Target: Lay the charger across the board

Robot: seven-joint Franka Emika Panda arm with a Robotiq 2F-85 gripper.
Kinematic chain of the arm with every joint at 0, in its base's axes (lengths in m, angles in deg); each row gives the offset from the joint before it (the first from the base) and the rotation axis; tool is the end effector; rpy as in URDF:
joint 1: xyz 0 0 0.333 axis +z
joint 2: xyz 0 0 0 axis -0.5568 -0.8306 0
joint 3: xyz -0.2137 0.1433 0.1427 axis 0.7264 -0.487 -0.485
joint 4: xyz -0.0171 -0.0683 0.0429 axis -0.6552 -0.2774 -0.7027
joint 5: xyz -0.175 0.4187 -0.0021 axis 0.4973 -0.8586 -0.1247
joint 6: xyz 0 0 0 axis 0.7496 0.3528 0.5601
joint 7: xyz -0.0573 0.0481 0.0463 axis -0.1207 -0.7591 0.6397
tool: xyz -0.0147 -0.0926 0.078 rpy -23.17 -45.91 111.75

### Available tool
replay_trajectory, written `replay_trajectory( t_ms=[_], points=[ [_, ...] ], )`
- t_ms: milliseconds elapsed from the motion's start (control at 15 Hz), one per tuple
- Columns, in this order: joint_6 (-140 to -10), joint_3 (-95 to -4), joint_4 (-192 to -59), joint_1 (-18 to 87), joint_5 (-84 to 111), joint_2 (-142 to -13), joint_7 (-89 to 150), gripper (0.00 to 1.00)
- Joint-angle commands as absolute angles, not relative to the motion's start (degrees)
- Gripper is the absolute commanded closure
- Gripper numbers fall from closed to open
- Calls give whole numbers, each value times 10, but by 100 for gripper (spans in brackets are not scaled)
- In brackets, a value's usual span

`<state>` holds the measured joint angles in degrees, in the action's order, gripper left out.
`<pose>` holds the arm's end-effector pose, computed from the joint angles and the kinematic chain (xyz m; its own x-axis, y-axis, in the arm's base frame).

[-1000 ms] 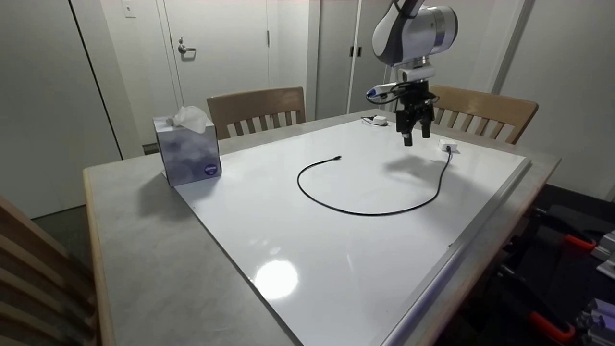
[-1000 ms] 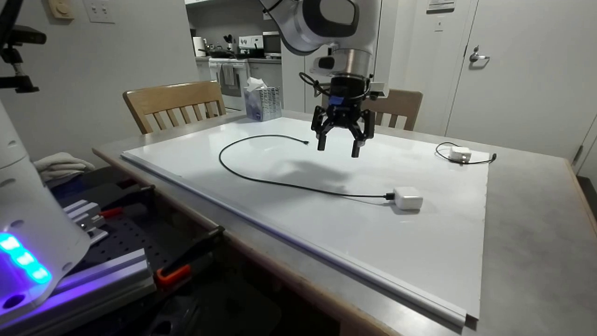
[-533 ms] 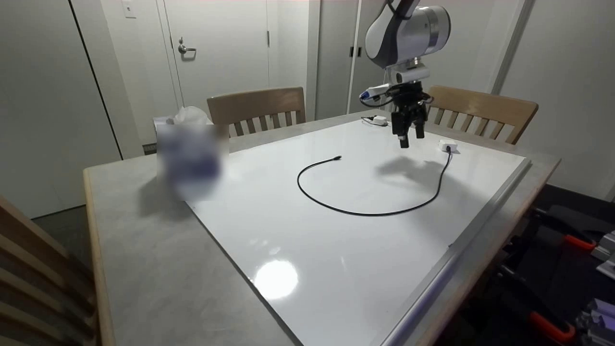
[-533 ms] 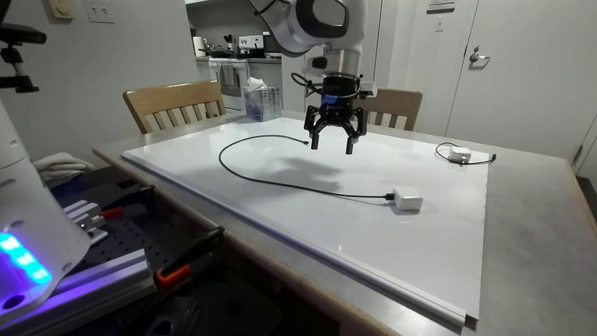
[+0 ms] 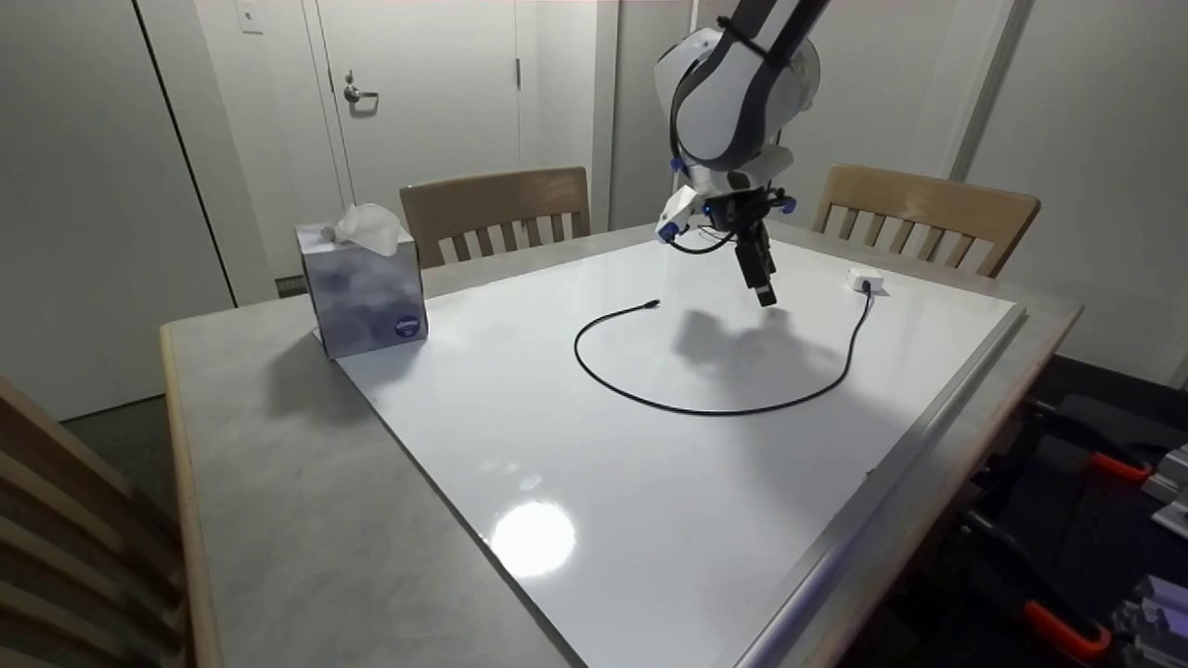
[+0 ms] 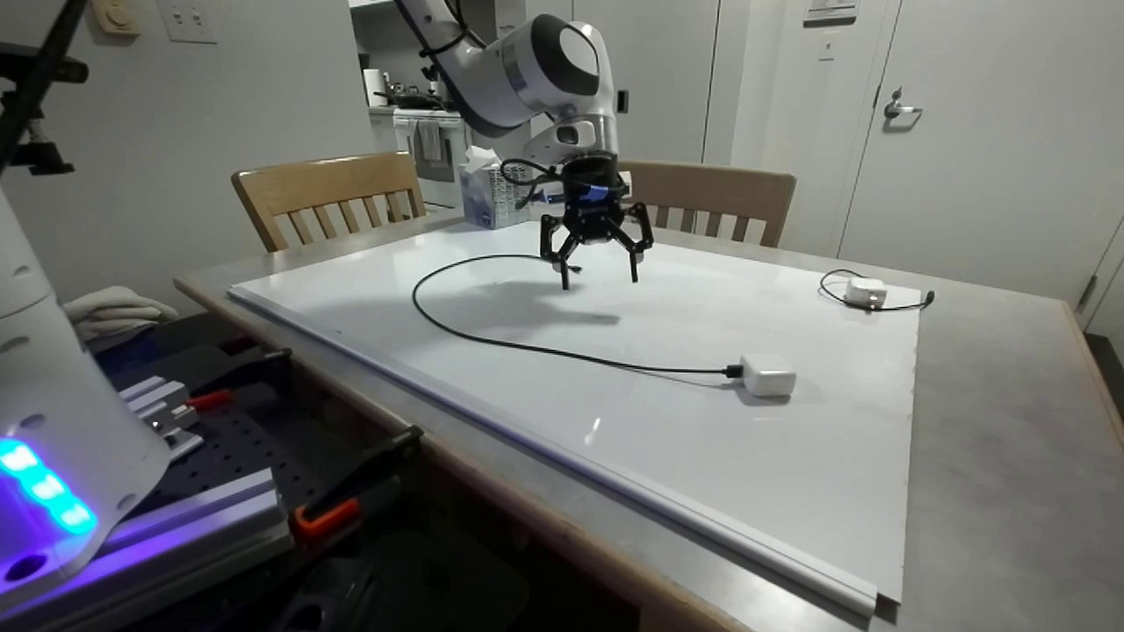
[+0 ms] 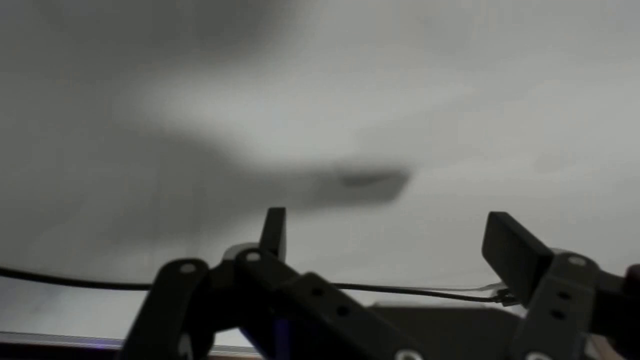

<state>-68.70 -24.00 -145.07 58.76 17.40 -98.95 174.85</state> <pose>0.5957 -0.0777 0.0749 -0.7522 -0.4660 0.4658 -0.5833 0.7998 -0.1419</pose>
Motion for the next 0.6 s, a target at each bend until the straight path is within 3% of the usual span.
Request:
replay_trajectory(
  t_ms=[0,533],
  points=[
    [-689,-258,-1450,577,204,-988,1747,0],
    [-713,-266,-1452,572,218,-988,1731,0]
  ],
)
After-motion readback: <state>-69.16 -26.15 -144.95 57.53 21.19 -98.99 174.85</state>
